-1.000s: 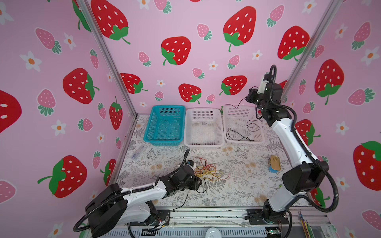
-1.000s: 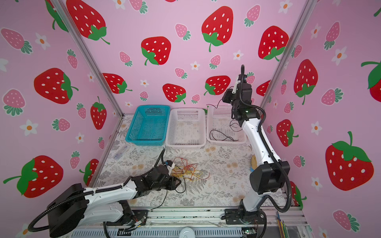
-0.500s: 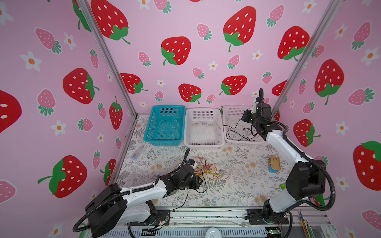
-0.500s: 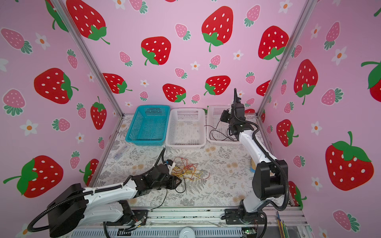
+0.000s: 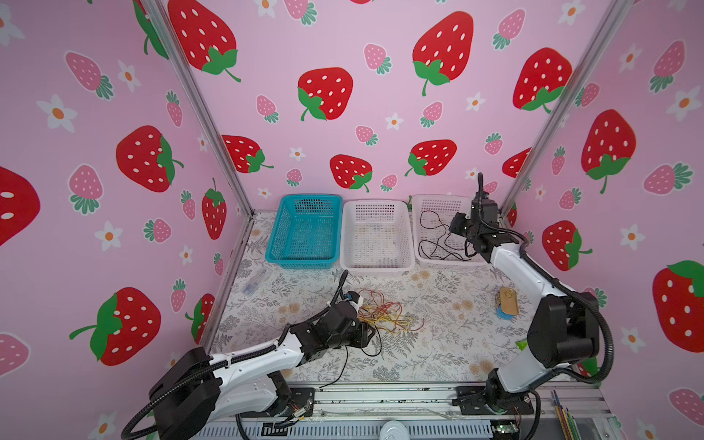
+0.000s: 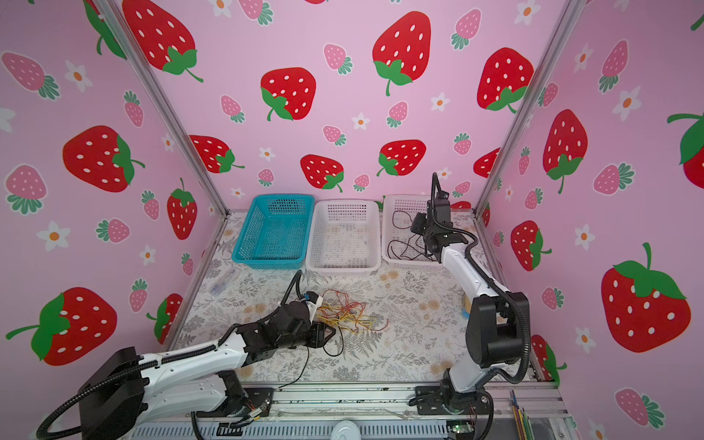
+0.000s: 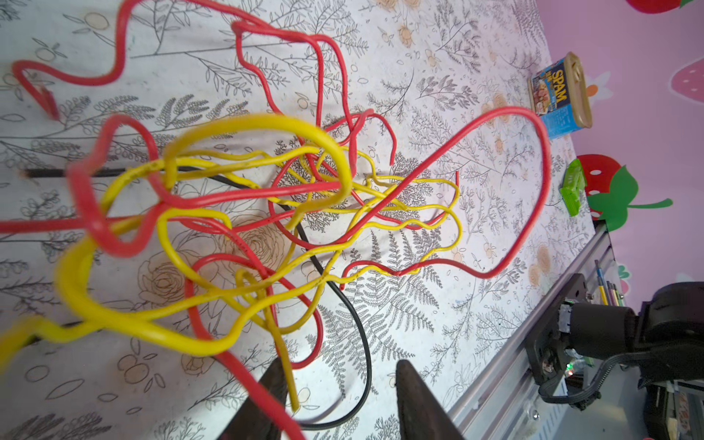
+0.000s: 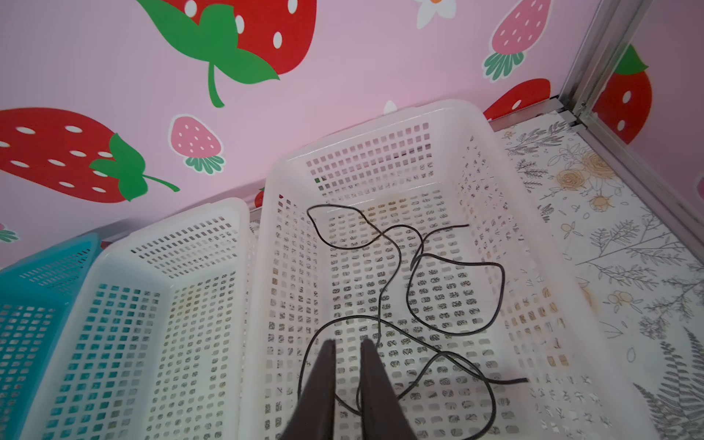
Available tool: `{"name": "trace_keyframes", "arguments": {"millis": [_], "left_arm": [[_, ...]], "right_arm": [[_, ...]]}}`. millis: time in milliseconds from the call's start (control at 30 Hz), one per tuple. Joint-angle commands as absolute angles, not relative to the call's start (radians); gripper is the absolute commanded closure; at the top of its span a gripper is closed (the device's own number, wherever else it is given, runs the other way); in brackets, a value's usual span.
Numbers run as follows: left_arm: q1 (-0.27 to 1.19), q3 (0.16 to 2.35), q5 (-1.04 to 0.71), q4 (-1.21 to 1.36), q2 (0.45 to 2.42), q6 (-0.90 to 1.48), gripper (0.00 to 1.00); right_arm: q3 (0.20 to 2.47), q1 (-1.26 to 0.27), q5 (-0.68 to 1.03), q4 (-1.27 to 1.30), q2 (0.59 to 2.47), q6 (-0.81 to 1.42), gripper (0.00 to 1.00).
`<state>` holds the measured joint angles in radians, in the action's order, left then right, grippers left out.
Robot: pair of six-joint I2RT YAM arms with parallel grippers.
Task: Untangle the cables
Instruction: 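Lower the black wire into the farthest white basket with the right gripper, then return the right gripper to the wire tangle and grasp a red wire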
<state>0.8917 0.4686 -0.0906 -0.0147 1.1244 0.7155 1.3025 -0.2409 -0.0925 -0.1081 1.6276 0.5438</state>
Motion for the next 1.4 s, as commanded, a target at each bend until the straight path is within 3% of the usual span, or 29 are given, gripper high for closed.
{"name": "trace_keyframes", "arguments": {"millis": [0, 233, 300, 367, 700, 867, 967, 1167, 1367], "left_arm": [[0.890, 0.495, -0.091, -0.024, 1.105, 0.724, 0.89], [0.890, 0.519, -0.096, -0.032, 1.101, 0.723, 0.85], [0.890, 0.533, -0.100, -0.040, 1.101, 0.719, 0.81], [0.891, 0.544, -0.101, -0.051, 1.092, 0.716, 0.77], [0.890, 0.573, -0.078, -0.126, 1.064, 0.683, 0.58], [0.890, 0.573, -0.068, -0.153, 1.042, 0.683, 0.48], [0.890, 0.585, -0.050, -0.189, 1.029, 0.679, 0.42], [0.890, 0.588, -0.037, -0.223, 1.031, 0.679, 0.42], [0.890, 0.584, -0.004, -0.255, 1.028, 0.686, 0.43]], "right_arm": [[1.330, -0.240, -0.088, -0.140, 1.617, 0.560, 0.72], [1.207, -0.267, -0.013, -0.096, 1.466, 0.597, 0.36], [1.129, -0.288, 0.018, -0.062, 1.397, 0.610, 0.11], [1.057, -0.322, 0.060, -0.046, 1.334, 0.606, 0.06], [0.577, -0.618, 0.290, 0.165, 1.013, 0.633, 0.13], [0.411, -0.743, 0.273, 0.262, 0.943, 0.669, 0.15], [0.334, -0.785, 0.278, 0.360, 0.953, 0.695, 0.18], [0.325, -0.911, 0.206, 0.460, 1.059, 0.676, 0.29], [0.386, -0.954, 0.088, 0.436, 1.200, 0.638, 0.47]]}}
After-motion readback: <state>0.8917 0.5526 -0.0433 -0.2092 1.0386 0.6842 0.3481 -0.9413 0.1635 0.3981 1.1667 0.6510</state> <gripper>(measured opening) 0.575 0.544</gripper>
